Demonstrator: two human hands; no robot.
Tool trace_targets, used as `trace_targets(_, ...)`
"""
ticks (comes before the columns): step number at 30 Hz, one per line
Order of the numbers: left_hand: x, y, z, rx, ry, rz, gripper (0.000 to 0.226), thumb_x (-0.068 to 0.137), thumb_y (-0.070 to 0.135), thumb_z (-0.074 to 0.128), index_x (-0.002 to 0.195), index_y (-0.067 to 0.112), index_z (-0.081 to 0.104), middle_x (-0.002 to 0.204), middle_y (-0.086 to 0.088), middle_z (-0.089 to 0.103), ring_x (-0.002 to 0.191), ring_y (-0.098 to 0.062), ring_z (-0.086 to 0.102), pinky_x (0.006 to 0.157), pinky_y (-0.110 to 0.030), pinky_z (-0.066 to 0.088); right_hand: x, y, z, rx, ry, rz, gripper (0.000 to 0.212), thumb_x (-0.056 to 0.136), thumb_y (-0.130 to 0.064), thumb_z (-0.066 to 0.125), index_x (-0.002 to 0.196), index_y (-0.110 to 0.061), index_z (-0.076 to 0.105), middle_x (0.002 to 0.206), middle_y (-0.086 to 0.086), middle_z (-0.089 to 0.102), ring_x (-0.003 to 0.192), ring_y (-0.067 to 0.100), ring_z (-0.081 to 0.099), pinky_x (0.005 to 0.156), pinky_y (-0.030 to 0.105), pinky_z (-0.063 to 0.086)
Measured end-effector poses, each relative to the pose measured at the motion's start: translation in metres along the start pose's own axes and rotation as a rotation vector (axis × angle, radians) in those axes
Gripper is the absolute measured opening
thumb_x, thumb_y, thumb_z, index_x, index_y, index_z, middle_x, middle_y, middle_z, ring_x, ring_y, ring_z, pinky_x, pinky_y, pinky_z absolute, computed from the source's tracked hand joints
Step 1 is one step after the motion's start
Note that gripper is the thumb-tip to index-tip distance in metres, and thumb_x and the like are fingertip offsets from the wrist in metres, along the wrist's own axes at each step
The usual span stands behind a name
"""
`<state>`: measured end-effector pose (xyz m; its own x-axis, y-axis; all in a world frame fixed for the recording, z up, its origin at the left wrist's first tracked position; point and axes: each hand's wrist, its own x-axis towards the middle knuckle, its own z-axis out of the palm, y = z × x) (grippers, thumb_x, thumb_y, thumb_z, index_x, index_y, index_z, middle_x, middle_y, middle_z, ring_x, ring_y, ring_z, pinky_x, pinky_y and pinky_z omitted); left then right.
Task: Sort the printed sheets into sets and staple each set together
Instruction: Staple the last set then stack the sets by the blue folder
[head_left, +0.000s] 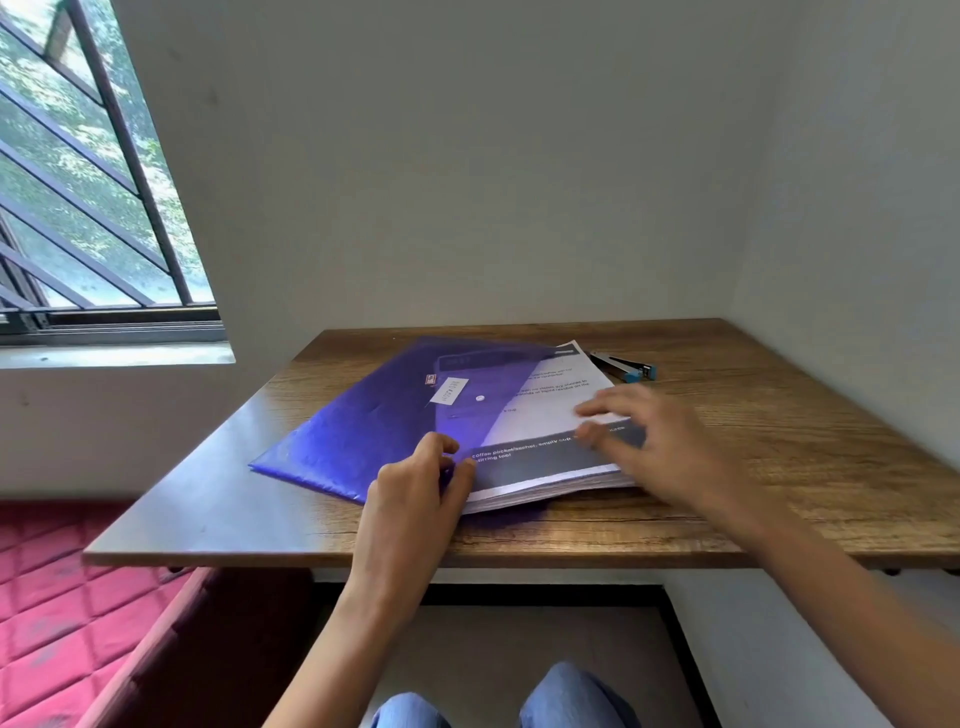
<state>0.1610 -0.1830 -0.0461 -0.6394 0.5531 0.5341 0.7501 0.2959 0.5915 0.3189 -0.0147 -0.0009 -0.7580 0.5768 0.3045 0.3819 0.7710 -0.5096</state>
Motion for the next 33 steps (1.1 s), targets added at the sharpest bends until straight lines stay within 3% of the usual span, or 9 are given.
trace_targets(2,0.000,-0.001,0.000,-0.002,0.003,0.009,0.025,0.092,0.035,0.062,0.110,0.019,0.065,0.097,0.002,0.074,0.086,-0.017,0.070,0.078,-0.035,0.054,0.002,0.013,-0.013,-0.104,-0.052,0.198,0.050,0.092,-0.053,0.044,0.132,-0.025,0.051,0.137,0.002,0.049,0.120,0.018,0.047,0.097,0.037,0.040)
trace_targets(5,0.000,0.000,0.002,0.023,-0.005,0.024,0.021,0.092,0.034,0.061,0.106,0.019,0.065,0.093,0.001,0.074,0.084,-0.021,0.069,0.076,-0.037,0.054,0.009,0.028,-0.020,-0.068,-0.208,0.370,0.038,0.098,-0.045,0.040,0.117,-0.017,0.055,0.116,0.004,0.059,0.096,0.016,0.057,0.088,0.038,0.049)
trace_targets(10,-0.002,0.004,0.005,0.094,-0.013,0.061,0.019,0.094,0.033,0.058,0.103,0.017,0.064,0.086,-0.003,0.073,0.080,-0.029,0.067,0.071,-0.041,0.053,0.017,0.026,-0.009,0.457,-0.282,0.598,0.029,0.101,-0.029,0.045,0.120,-0.009,0.048,0.102,0.010,0.062,0.077,0.014,0.063,0.075,0.031,0.058)
trace_targets(14,-0.004,0.006,0.005,0.132,-0.020,0.087,0.020,0.096,0.036,0.054,0.100,0.018,0.062,0.082,-0.002,0.071,0.075,-0.030,0.066,0.069,-0.041,0.053,0.017,0.018,-0.008,0.661,-0.268,0.675,0.028,0.098,-0.020,0.052,0.121,-0.005,0.044,0.103,0.016,0.058,0.073,0.016,0.060,0.049,0.023,0.053)
trace_targets(19,-0.007,0.010,0.003,0.165,-0.050,0.070,0.021,0.095,0.040,0.054,0.098,0.020,0.060,0.085,0.001,0.068,0.077,-0.029,0.064,0.068,-0.039,0.051,0.016,0.017,-0.022,1.032,-0.240,0.759,0.021,0.096,-0.013,0.053,0.113,-0.003,0.048,0.095,0.022,0.062,0.081,0.030,0.065,0.057,0.041,0.060)
trace_targets(24,-0.019,0.024,0.000,0.326,-0.021,-0.009,0.026,0.095,0.045,0.051,0.100,0.022,0.061,0.098,0.004,0.066,0.091,-0.022,0.065,0.066,-0.030,0.044,0.014,0.013,-0.020,0.964,-0.271,0.749,0.013,0.095,-0.009,0.053,0.106,-0.001,0.051,0.085,0.019,0.064,0.064,0.022,0.067,0.049,0.030,0.058)
trace_targets(26,-0.021,0.029,-0.001,0.436,-0.006,-0.014,0.021,0.085,0.040,0.069,0.082,0.020,0.062,0.079,0.000,0.068,0.072,-0.022,0.068,0.052,-0.026,0.036,0.013,0.008,-0.016,0.935,-0.251,0.728,0.010,0.096,-0.007,0.051,0.103,-0.001,0.048,0.089,0.019,0.062,0.068,0.022,0.065,0.047,0.026,0.056)
trace_targets(29,-0.020,0.026,0.007,0.589,-0.083,0.088,0.052,0.039,0.023,0.098,0.053,0.021,0.048,0.041,0.001,0.049,0.031,-0.018,0.052,0.034,-0.018,0.021,0.010,-0.005,-0.007,0.955,-0.188,0.701,0.006,0.097,-0.004,0.049,0.096,-0.004,0.043,0.094,0.018,0.058,0.078,0.024,0.062,0.046,0.025,0.057)
trace_targets(33,-0.021,0.027,0.009,0.638,-0.111,0.102,0.060,0.024,0.016,0.098,0.053,0.023,0.046,0.040,0.002,0.047,0.028,-0.015,0.050,0.030,-0.017,0.024,0.006,-0.021,0.012,1.035,-0.152,0.674,0.004,0.098,-0.003,0.047,0.099,-0.005,0.044,0.104,0.015,0.055,0.087,0.025,0.061,0.048,0.024,0.057)
